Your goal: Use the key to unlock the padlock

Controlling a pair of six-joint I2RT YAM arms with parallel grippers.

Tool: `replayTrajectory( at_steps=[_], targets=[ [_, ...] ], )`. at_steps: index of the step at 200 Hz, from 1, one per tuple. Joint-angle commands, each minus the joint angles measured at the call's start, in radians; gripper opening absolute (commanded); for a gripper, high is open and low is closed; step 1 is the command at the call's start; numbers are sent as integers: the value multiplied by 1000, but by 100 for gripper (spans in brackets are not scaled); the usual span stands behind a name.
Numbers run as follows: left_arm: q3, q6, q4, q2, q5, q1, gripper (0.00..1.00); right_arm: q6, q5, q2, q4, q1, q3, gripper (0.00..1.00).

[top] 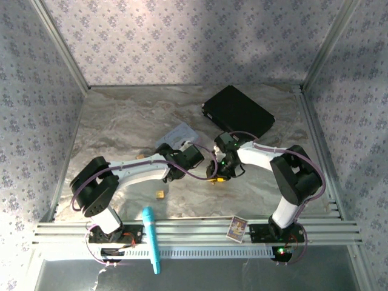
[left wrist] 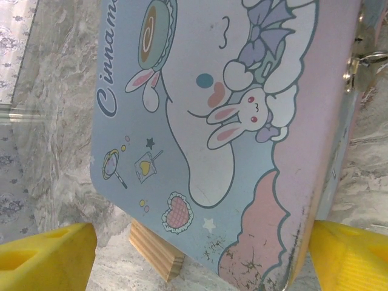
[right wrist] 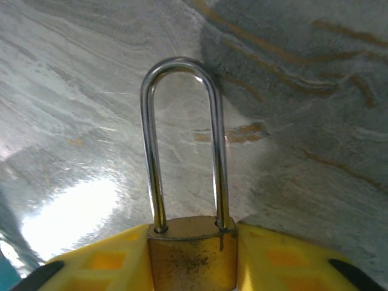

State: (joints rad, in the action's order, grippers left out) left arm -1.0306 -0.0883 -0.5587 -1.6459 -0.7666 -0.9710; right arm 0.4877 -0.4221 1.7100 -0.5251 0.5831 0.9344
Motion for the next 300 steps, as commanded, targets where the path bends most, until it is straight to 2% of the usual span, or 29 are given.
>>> replayTrajectory(
  at_steps=[1, 43, 72, 90, 114, 121, 132, 136, 178, 187, 200, 211, 235, 247, 265, 273, 287, 300],
  targets=[
    [0, -30, -30, -3, -55, -3, 91, 18, 184, 6, -177, 1, -31, 45],
    [-17, -38, -57, -17, -74, -4, 92, 38, 133, -47, -152, -13, -35, 47],
    [-23, -61, -84, -29, -103, 9, 94, 55, 53, -98, -81, -39, -76, 47],
    [-16, -68, -73, -3, -98, 25, 94, 50, 60, -161, -41, -49, -92, 48],
    [-11, -45, -30, 41, -80, 36, 95, 25, 103, -279, -15, -61, -89, 63],
    [-14, -37, -10, 59, -68, 35, 95, 14, 129, -317, -15, -66, -85, 71],
    [-16, -30, 13, 90, -46, 37, 96, -2, 181, -374, -21, -72, -73, 96],
    [-17, -31, 17, 102, -40, 39, 97, -8, 207, -395, -23, -76, -69, 99],
    [64, -85, 115, 356, 96, 128, 100, -101, 428, -606, -24, -146, -43, 99],
    [94, -114, 148, 429, 127, 163, 100, -136, 452, -648, -1, -172, -55, 99],
    [147, -83, 222, 520, 238, 200, 100, -118, 474, -699, 32, -219, -85, 99],
    [175, -79, 258, 569, 260, 233, 100, -130, 483, -726, 52, -263, -105, 99],
    [202, -127, 272, 609, 239, 337, 100, -122, 472, -727, 47, -390, -118, 99],
    [228, -185, 291, 603, 172, 413, 100, -134, 473, -707, 79, -456, -138, 99],
    [284, -178, 387, 583, 125, 509, 100, -225, 534, -677, 224, -525, -218, 99],
    [310, -171, 445, 570, 68, 538, 100, -251, 622, -675, 309, -546, -267, 99],
    [352, -167, 527, 554, -26, 578, 100, -306, 691, -687, 462, -571, -363, 98],
    [411, -137, 616, 554, -23, 622, 100, -335, 704, -698, 615, -597, -455, 98]
  ],
)
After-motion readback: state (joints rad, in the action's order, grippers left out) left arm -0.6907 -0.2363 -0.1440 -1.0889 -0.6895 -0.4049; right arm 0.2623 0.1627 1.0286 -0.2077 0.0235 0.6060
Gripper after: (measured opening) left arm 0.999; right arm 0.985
